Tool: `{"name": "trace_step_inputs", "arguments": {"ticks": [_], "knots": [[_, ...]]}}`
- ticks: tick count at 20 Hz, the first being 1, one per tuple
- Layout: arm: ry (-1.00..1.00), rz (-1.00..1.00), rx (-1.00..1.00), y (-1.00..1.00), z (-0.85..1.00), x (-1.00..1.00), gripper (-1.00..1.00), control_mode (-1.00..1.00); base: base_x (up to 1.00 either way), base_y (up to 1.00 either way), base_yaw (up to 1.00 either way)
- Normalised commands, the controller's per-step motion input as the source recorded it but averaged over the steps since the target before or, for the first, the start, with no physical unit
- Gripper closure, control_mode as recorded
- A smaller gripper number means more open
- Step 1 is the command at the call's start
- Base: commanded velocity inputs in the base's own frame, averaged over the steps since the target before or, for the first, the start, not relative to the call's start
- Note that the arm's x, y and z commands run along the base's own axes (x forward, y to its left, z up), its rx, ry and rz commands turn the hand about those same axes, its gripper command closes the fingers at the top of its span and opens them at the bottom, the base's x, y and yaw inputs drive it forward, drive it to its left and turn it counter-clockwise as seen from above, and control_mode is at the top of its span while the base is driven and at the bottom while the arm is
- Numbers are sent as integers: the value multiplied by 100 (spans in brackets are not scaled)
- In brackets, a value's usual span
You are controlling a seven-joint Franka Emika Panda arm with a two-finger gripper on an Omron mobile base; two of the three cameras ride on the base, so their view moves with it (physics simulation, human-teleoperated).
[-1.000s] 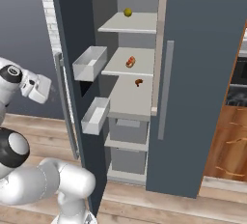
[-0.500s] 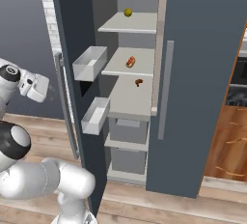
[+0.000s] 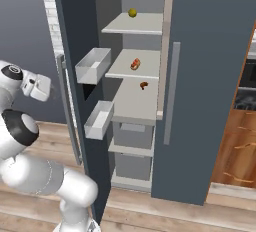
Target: Store the hot dog in the freezer for long-term storage. Close the freezer door after placing the cooked food.
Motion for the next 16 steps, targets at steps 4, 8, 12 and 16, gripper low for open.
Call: {"name": "trace_step_inputs", "arguments": {"ticks": [4,8,12,16], "knots": [[0,0,-9,7,0,18,-100,-100,0,0,0],[5,0,-8,-3,-1,16,-100,-100,0,0,0],[8,0,-6,-14,0,4,-100,-100,0,0,0],[10,-3,-5,-26,0,0,-100,-100,0,0,0]]}}
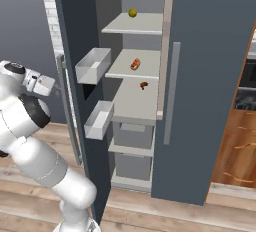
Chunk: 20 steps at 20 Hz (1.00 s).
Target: Store the hot dog in the freezer for long-term storage. Close the freezer door after placing the cooked food.
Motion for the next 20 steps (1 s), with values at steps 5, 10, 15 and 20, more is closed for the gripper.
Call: {"name": "trace_step_inputs", "arguments": {"ticks": [5,10,15,20], "knots": [[10,-6,-1,-45,0,-4,-100,-100,0,0,0],[10,-5,0,-70,0,-11,-100,-100,0,0,0],[11,-5,0,-70,0,-3,-100,-100,0,0,0],[16,-4,1,-94,0,13,-100,-100,0,0,0]]}}
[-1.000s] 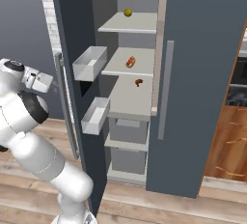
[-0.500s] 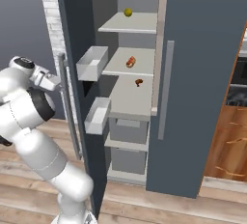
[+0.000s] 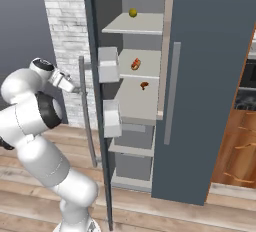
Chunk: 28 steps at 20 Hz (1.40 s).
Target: Store the hot dog in the freezer for long-term storage. Close the freezer door after placing the cooked food.
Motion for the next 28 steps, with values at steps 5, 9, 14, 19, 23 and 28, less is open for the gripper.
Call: {"name": "trace_step_inputs", "arguments": {"ticks": [5,9,14,19,23,28], "knots": [[14,-2,11,-88,13,19,-100,-100,0,0,0],[5,0,18,-89,12,16,-100,-100,0,0,0],[1,5,16,-47,1,6,-100,-100,0,0,0],[-9,8,15,-37,0,20,-100,-100,0,0,0],[-16,12,19,-41,0,35,-100,-100,0,0,0],[-29,21,24,-44,1,39,-100,-100,0,0,0]]}}
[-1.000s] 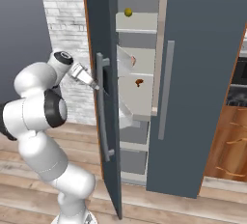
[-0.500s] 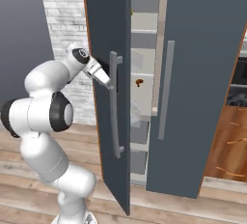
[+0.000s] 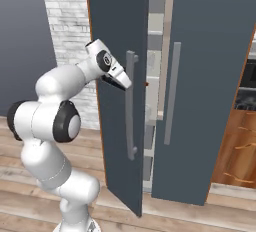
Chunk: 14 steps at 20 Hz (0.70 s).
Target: Store the hot dog in the freezer for long-term storage. Close the freezer door after placing the cooked food.
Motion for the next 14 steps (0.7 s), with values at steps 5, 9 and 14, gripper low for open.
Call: {"name": "trace_step_inputs", "arguments": {"ticks": [5,9,14], "knots": [[-14,18,7,-21,0,38,-100,-100,0,0,0],[0,14,0,-22,1,37,-100,-100,0,0,0],[0,14,0,-26,0,31,-100,-100,0,0,0]]}}
